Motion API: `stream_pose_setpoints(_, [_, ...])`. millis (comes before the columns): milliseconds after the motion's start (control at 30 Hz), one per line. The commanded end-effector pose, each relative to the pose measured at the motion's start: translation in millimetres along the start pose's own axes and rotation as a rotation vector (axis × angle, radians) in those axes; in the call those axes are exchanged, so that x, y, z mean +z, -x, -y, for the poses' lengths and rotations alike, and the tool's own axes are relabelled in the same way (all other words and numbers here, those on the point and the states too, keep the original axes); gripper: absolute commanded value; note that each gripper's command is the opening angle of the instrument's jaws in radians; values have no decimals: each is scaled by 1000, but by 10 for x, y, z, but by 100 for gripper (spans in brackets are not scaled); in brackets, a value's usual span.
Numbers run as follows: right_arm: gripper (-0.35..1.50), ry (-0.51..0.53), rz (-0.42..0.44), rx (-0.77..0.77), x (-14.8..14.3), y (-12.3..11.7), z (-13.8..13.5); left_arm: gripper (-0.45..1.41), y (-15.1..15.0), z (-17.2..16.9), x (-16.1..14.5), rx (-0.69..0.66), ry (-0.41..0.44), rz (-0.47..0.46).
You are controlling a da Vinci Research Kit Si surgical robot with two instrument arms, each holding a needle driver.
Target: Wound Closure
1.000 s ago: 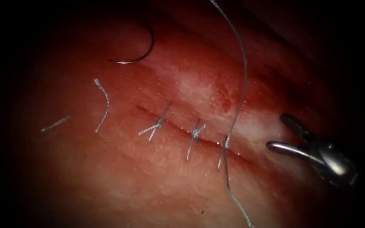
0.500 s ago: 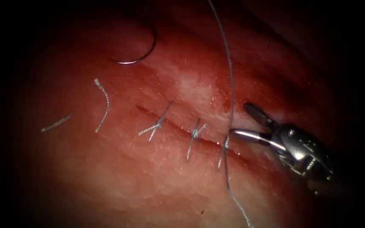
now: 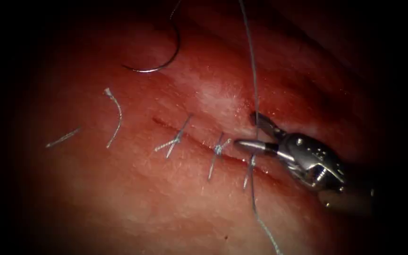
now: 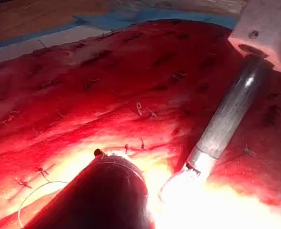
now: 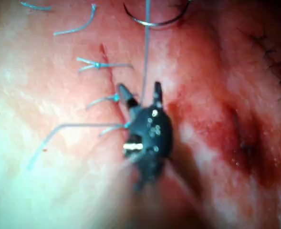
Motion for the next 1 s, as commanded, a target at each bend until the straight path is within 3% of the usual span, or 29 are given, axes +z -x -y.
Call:
stream_pose_setpoints(33, [108,-6,0,1,11,4,5,-45,-4,-1,8,0,-2,-2])
stream_pose_setpoints(533, [106,-12,7,7,32,0,7,-45,-19,-4,2,8,-2,-11])
stream_pose_setpoints(733, [89,-8,9,7,33,0,6,-45,-23,-5,3,12,-6,-13])
stream_pose_setpoints(1000, [94,1,40,8,30,3,1,-45,-29,-5,-2,16,-6,-18])
